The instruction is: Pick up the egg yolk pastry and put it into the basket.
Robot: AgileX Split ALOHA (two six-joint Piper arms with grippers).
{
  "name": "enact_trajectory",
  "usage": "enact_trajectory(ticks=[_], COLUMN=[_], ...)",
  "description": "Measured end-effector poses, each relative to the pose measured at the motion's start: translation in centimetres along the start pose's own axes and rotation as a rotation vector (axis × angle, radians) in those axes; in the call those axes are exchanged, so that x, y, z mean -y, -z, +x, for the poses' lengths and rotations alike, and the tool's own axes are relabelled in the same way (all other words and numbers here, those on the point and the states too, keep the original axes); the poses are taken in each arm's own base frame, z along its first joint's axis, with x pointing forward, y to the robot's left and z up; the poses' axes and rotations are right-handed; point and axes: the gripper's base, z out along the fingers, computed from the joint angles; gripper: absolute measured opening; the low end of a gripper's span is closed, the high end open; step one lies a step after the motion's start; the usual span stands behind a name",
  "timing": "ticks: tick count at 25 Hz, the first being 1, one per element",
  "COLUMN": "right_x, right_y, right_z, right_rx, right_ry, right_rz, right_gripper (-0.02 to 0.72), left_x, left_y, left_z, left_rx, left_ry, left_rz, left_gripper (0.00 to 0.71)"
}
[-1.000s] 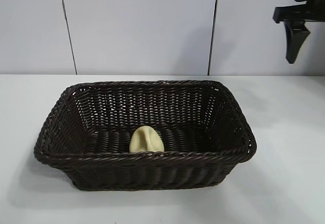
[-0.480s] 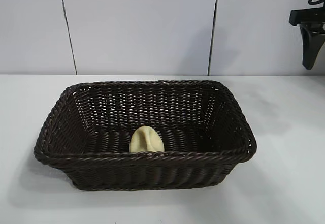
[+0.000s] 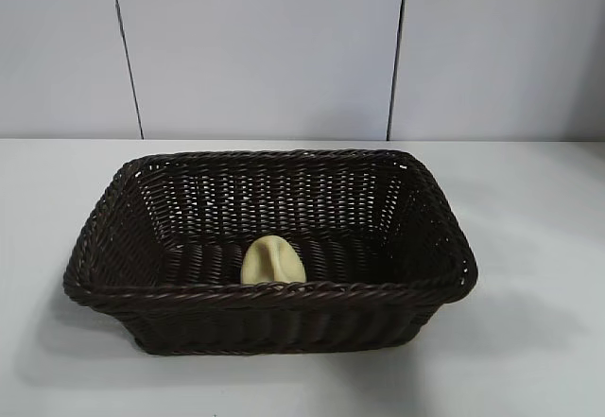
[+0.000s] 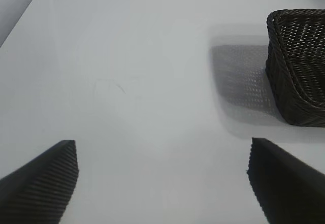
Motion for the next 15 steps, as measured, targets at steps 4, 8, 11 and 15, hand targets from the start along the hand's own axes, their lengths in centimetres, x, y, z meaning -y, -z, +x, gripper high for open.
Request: enact_trajectory(ticks=[4,8,11,15], right_x=[0.1,0.1,0.1,0.2], right_y=[-0.5,-1.3,-1.9,-0.9], right_z=[4.0,7.4,9.7,11.5], right_rx=[0.091,0.145,0.187,0.338], right_ry=[0.009,0.008,0.007,0.0], right_rz=[-0.004,-0.006,-0.008,-0.016], right_gripper=[0.537,0.537,0.537,0.537], left_x=[0.0,0.0,0.0,0.0], left_y=[0.0,0.0,0.0,0.0], left_z=[0.0,0.0,0.0,0.0], left_rx=[0.0,0.0,0.0,0.0], left_ry=[0.0,0.0,0.0,0.0], left_rz=[0.0,0.0,0.0,0.0], left_gripper=[0.658,0.658,0.658,0.658])
